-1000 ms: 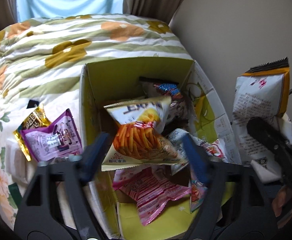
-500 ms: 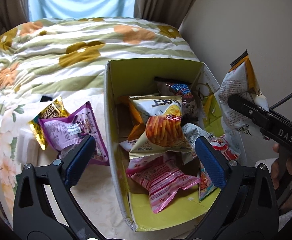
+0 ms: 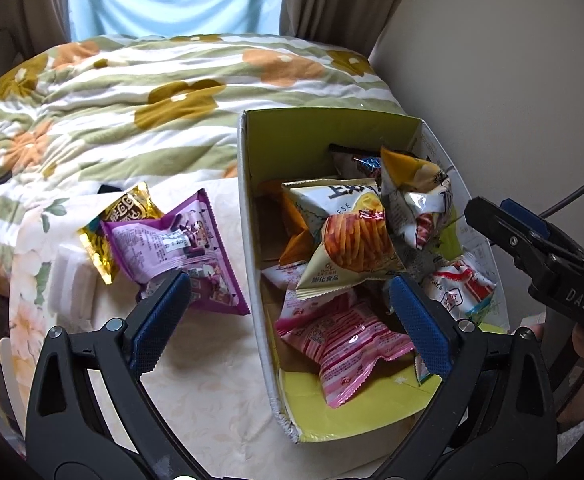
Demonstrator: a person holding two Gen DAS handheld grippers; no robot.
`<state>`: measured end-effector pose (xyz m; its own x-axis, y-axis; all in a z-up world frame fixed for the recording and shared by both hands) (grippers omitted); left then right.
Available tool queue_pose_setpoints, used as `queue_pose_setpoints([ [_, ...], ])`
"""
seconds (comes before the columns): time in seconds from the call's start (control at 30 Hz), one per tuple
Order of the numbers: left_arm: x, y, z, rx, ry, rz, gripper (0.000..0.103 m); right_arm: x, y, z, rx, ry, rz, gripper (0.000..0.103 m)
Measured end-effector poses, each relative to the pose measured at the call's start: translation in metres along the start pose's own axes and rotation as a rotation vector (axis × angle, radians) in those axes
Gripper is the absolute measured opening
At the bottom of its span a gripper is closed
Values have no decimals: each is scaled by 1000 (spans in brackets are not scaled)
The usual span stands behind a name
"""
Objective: Organize snacks
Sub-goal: 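Carry both bags into the cardboard box and open both tools to release them, then move both open tools back to the last snacks on the sheet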
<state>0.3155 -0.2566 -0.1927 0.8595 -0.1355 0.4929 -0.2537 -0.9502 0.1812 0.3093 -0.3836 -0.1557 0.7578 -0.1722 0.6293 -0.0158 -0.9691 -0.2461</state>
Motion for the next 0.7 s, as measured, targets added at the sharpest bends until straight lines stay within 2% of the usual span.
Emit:
queue_pose_setpoints([
  [0.2, -2, 2, -19, 15, 36, -8, 99, -1, -3, -14, 4, -1, -15, 99],
  [0.37, -9, -6, -54, 54, 86, -40, 99, -1, -11, -33, -19, 7, -65, 99],
  [0.57, -32, -44, -100, 160, 147, -106, 99, 1, -39, -52, 26, 67, -137, 99],
  [0.7, -52, -81, -124, 203, 177, -186, 99, -3, -74, -56, 100, 70, -182, 99],
])
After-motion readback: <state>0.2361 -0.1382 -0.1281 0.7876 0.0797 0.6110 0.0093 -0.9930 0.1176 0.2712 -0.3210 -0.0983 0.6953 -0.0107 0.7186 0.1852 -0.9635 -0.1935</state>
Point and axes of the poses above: each gripper's, at about its wrist camera, not at the fingertips, and z roughly the way its jaws point, y to its right, x to its top, the point moved 7 cm from there along z, roughly the way its jaws point, and after that the axes turned 3 degrees about z, right-handed, at the moved point
